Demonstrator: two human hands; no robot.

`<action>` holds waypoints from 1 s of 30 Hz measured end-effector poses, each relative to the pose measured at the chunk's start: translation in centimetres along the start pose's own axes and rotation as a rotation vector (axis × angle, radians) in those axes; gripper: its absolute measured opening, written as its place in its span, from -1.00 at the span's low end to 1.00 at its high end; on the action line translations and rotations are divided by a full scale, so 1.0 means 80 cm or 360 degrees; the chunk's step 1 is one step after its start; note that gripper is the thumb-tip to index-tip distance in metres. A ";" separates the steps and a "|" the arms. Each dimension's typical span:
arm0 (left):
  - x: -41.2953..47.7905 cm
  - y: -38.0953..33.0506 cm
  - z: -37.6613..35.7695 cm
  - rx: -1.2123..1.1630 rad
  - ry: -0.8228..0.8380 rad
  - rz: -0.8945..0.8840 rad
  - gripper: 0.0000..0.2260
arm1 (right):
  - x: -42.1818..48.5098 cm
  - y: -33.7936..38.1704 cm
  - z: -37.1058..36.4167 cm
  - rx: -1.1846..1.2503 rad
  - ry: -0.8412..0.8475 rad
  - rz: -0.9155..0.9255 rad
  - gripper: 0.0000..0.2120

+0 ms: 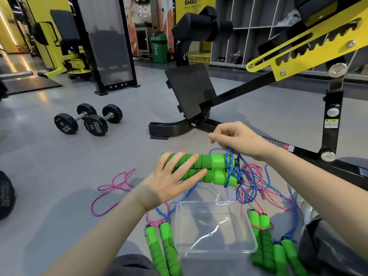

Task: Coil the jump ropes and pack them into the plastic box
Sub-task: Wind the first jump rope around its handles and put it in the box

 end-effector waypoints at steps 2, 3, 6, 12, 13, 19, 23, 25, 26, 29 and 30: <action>0.010 0.000 0.001 0.0003 -0.0012 0.0035 -0.72 | -0.001 -0.010 0.000 0.0087 0.0013 -0.0104 -0.76; 0.012 0.000 0.001 0.0010 -0.0013 0.0040 -0.72 | -0.002 -0.013 -0.003 0.0103 0.0035 -0.0114 -0.76; 0.011 -0.001 -0.001 0.0017 -0.0013 0.0041 -0.72 | -0.004 -0.017 -0.013 0.0165 0.0129 -0.0153 -0.76; 0.013 -0.004 0.004 -0.0023 -0.0074 0.0048 -0.72 | -0.004 -0.030 -0.017 0.0408 0.0197 -0.0351 -0.79; 0.016 -0.004 0.005 -0.0025 -0.0095 0.0051 -0.72 | -0.004 -0.038 -0.018 0.0449 0.0194 -0.0416 -0.78; 0.026 -0.003 0.007 0.0032 -0.0192 0.0089 -0.73 | -0.025 -0.071 -0.046 0.1034 0.0082 -0.0866 -0.59; 0.017 0.012 0.003 0.0175 -0.0168 0.0147 -0.70 | -0.069 -0.090 -0.075 0.0868 -0.0258 -0.0679 -0.80; 0.012 0.019 0.001 0.0243 -0.0148 0.0162 -0.69 | -0.093 -0.101 -0.095 0.0701 -0.0281 -0.0822 -0.60; 0.009 0.021 0.001 0.0265 -0.0131 0.0157 -0.70 | -0.101 -0.104 -0.099 0.0598 -0.0297 -0.0863 -0.56; -0.004 0.023 -0.001 0.0286 -0.0060 0.0120 -0.71 | -0.115 -0.086 -0.097 0.0390 -0.0278 -0.0738 -0.63; -0.008 0.023 0.000 0.0288 -0.0043 0.0114 -0.71 | -0.116 -0.082 -0.094 0.0298 -0.0250 -0.0653 -0.67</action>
Point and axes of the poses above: each hand's wrist, its own x-axis towards the middle knuckle, its own z-axis out of the back of the hand, y = z × x, the point moved 6 cm from there along x, towards the middle knuckle, and after that the axes turned 15 degrees about -y, right-handed, at the moved point
